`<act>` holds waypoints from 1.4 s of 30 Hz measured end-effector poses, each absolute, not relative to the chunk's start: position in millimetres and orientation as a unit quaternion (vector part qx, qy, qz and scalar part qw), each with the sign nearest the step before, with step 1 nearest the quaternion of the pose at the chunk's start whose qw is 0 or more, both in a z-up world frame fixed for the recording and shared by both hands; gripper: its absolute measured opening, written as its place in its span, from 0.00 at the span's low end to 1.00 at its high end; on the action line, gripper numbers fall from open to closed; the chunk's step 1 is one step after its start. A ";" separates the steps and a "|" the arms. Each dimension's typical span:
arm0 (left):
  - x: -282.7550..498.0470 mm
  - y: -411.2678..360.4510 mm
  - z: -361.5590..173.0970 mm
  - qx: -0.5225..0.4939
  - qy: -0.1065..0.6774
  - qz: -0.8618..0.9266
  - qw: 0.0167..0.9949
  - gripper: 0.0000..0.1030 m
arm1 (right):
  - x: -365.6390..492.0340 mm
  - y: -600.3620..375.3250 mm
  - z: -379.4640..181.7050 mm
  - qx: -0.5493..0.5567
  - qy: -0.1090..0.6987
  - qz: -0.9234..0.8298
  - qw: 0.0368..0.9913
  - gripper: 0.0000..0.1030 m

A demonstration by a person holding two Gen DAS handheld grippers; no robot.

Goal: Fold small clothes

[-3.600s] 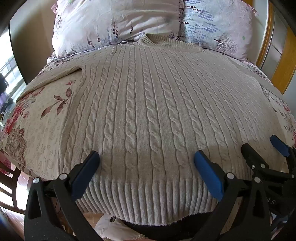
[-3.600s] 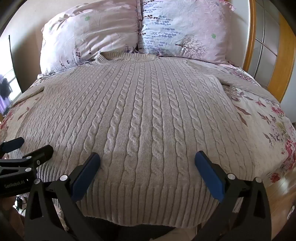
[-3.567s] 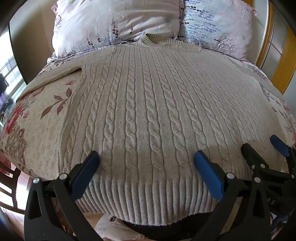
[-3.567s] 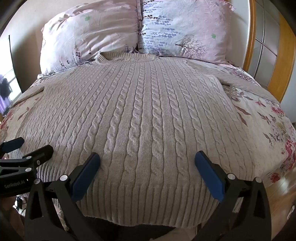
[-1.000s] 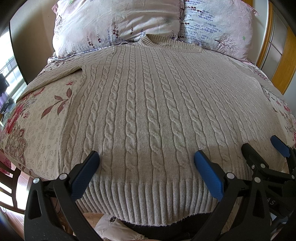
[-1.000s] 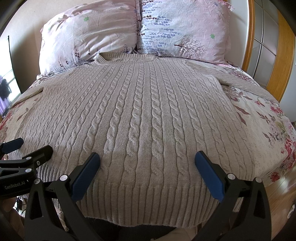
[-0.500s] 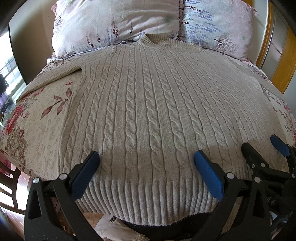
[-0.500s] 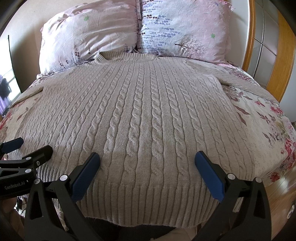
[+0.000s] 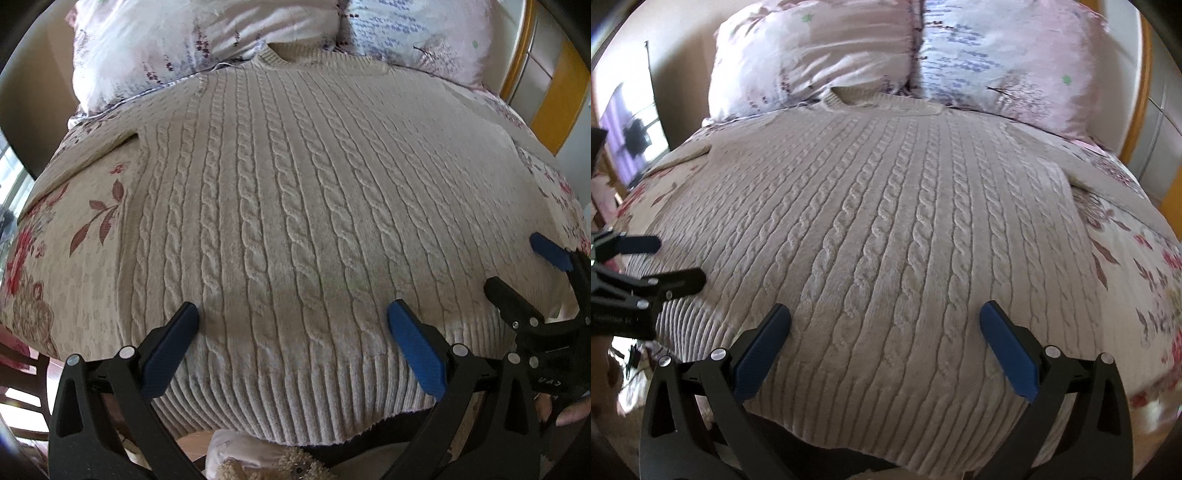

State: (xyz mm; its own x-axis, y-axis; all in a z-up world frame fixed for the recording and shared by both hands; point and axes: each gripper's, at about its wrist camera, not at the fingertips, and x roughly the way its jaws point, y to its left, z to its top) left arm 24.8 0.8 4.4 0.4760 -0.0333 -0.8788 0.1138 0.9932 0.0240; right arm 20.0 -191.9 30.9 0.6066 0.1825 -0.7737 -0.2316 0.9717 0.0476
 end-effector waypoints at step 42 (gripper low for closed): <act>175.3 54.9 47.7 -0.072 0.424 -0.083 0.899 0.98 | 160.2 -545.4 14.2 0.459 0.341 -0.246 0.783 0.28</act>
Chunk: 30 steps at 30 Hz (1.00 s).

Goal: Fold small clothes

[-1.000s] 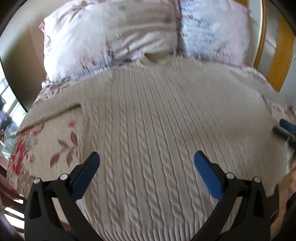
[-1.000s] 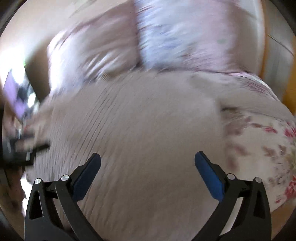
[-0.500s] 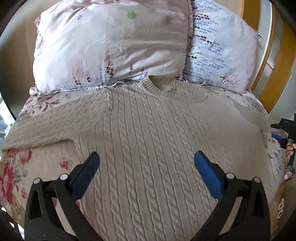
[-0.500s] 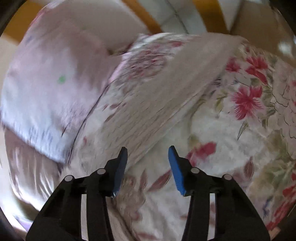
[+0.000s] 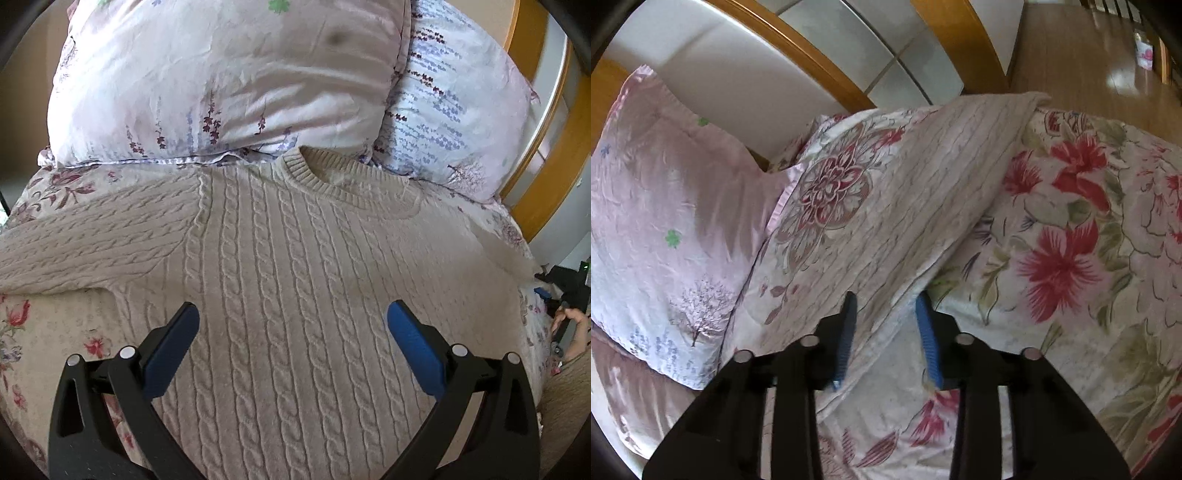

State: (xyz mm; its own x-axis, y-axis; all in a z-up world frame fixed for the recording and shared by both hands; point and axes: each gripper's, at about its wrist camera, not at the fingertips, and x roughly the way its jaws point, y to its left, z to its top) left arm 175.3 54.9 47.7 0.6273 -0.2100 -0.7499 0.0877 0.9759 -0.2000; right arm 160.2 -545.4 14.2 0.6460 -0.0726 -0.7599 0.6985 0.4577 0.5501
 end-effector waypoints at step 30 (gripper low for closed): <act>186.4 54.7 44.5 -0.169 0.402 -0.173 0.883 0.98 | 233.2 -296.5 30.3 0.279 0.441 0.112 0.846 0.10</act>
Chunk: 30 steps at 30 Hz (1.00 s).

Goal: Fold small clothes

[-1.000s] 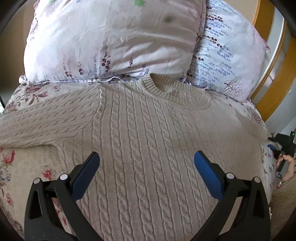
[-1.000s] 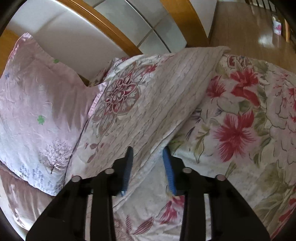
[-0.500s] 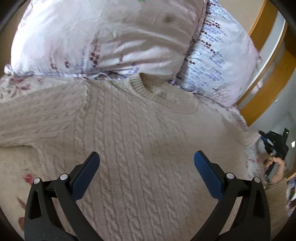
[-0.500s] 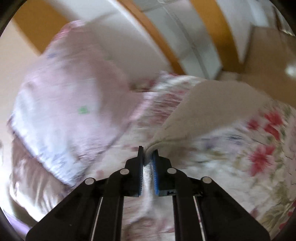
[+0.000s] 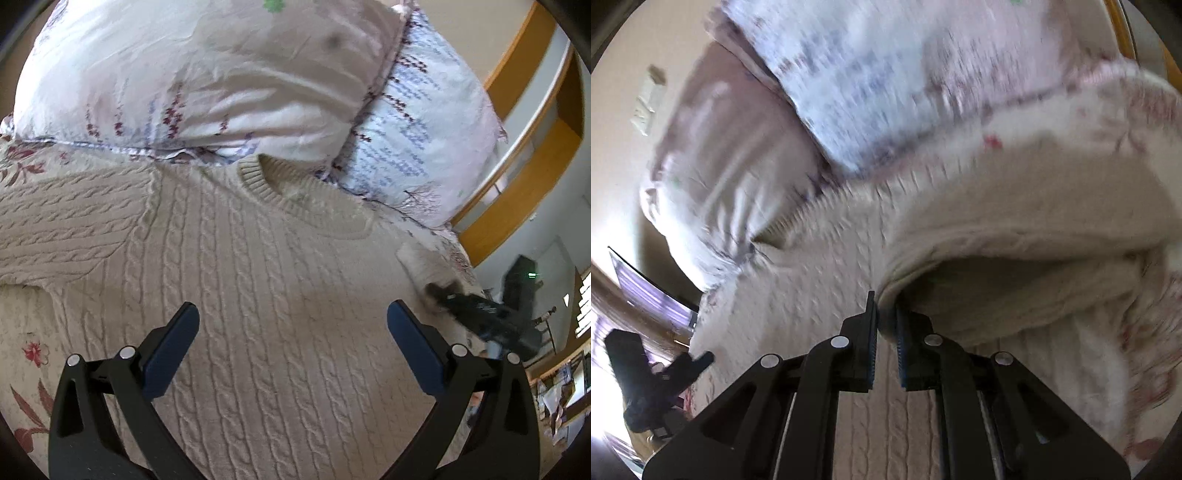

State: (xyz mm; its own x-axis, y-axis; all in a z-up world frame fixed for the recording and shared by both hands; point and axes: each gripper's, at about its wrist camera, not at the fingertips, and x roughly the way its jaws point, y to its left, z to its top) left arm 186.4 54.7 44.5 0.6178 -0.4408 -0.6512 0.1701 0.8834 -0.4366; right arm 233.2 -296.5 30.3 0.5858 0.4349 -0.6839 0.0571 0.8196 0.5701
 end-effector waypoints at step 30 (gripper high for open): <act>215.6 74.6 24.2 -0.306 0.431 -0.217 0.821 0.98 | 248.0 -187.9 101.6 0.121 0.419 0.221 0.873 0.18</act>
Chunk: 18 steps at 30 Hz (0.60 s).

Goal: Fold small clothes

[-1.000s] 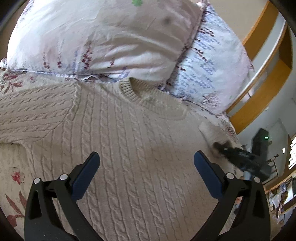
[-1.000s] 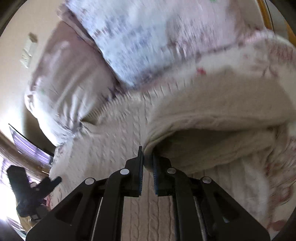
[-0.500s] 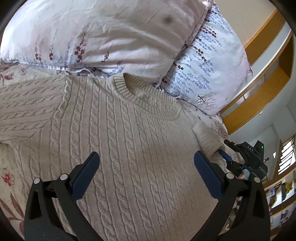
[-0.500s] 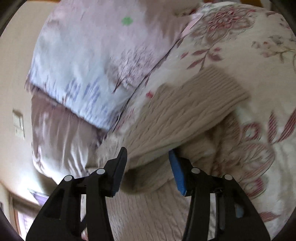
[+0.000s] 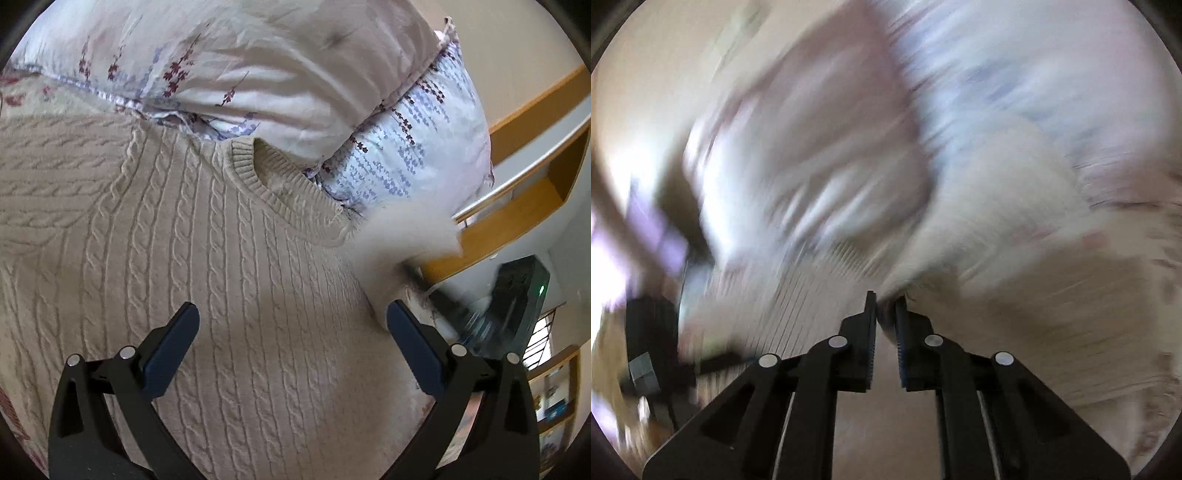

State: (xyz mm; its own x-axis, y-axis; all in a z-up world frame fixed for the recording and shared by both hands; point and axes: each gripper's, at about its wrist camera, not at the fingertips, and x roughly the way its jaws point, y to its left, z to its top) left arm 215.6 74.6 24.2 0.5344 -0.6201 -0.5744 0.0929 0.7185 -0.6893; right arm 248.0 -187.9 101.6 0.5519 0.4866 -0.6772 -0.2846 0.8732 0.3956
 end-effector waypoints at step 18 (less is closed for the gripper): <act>253.9 70.7 -15.7 -0.384 0.490 -0.185 0.760 0.25 | 202.0 -369.1 27.1 0.487 0.424 0.021 0.763 0.42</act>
State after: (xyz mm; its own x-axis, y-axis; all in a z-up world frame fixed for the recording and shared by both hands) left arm 253.9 70.7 -15.7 0.4508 -0.6577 -0.6035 -0.0948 0.6370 -0.7651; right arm 202.0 -369.1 27.1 0.6392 0.4446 -0.6275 0.3817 0.5249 0.7608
